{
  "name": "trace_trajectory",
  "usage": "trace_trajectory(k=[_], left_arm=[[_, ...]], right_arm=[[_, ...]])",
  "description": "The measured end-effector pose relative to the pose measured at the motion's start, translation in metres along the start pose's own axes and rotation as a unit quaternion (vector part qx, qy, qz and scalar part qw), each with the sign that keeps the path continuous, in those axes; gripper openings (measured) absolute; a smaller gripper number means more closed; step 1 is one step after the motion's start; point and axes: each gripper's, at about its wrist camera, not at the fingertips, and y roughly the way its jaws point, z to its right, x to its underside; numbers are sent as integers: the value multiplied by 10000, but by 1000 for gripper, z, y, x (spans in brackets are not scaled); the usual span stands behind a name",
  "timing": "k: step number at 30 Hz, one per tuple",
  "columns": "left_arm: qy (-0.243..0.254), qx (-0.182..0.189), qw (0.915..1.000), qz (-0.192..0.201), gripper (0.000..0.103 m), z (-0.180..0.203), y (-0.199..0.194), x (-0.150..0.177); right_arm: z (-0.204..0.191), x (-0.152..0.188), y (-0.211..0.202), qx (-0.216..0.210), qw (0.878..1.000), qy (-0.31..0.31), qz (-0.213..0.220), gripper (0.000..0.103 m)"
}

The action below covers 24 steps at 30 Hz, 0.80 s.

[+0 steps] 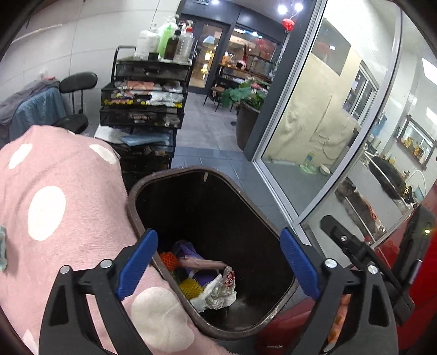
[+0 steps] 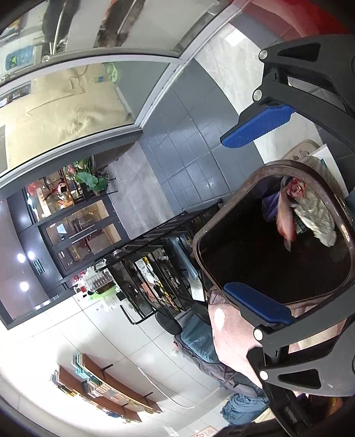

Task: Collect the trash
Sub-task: 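Drop the pink snack bag into the bin by opening the left tool, then move both open tools back over the table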

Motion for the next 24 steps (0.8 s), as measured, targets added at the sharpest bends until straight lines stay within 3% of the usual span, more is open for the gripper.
trace_trajectory(k=[4, 10, 24], left_arm=[[29, -65, 9996, 286, 97, -1, -23, 5], [-125, -48, 9992, 369, 97, -13, -47, 10], [24, -919, 9932, 718, 98, -41, -97, 33]], right_arm=[[-2, 0, -1, -52, 10000, 6, 19, 97], [-12, 0, 0, -108, 9999, -112, 8, 97], [-51, 9, -1, -394, 9968, -695, -63, 97]])
